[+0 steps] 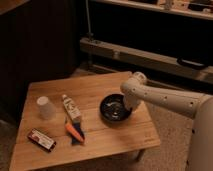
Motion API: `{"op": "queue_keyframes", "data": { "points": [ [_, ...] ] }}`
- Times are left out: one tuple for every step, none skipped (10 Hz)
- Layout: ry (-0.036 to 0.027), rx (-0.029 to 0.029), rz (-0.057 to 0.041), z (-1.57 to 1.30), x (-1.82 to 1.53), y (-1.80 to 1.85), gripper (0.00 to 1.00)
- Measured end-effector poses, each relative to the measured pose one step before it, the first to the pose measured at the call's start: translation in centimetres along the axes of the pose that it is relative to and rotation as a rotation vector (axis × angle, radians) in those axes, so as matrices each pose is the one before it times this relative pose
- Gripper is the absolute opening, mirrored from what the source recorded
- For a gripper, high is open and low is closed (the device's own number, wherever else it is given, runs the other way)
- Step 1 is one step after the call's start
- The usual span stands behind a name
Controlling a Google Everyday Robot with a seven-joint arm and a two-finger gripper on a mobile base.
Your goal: Drag the ceramic bowl in a circle
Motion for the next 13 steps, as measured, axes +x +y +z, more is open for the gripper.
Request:
{"op": "queue_keyframes", "data": {
  "points": [
    [0.01561,0.00764,-0.04021,-0.632,-0.904,-0.954,0.00],
    [0.01315,0.01114,-0.04635,-0.918,-1.606,-0.819,0.00],
    [0.00225,0.01137,-0.04939,-1.161,-2.423,-0.391,0.00],
    [0.00061,0.01038,-0.02919,-0.810,-1.511,0.032,0.00],
    [-0.00327,0.00371,-0.03386,-1.041,-2.146,0.704,0.00],
    [0.00560,0.00460,-0.03154,-1.273,-2.358,0.897,0.00],
    [0.00192,-0.00751,-0.01551,-0.860,-1.692,1.032,0.00],
    [-0.00421,-0.01238,-0.00253,-0.413,-1.528,1.349,0.00],
    [-0.00965,-0.02001,0.01341,-0.074,-1.466,2.007,0.00],
    [-0.00894,-0.01685,0.02676,0.280,-0.709,1.815,0.00],
    [-0.00830,-0.01623,0.03681,0.566,-0.217,1.936,0.00],
    [-0.00966,-0.01802,0.05014,1.083,0.762,2.157,0.00],
    [-0.00441,-0.00793,0.03320,0.676,0.699,0.848,0.00]
  ]
}}
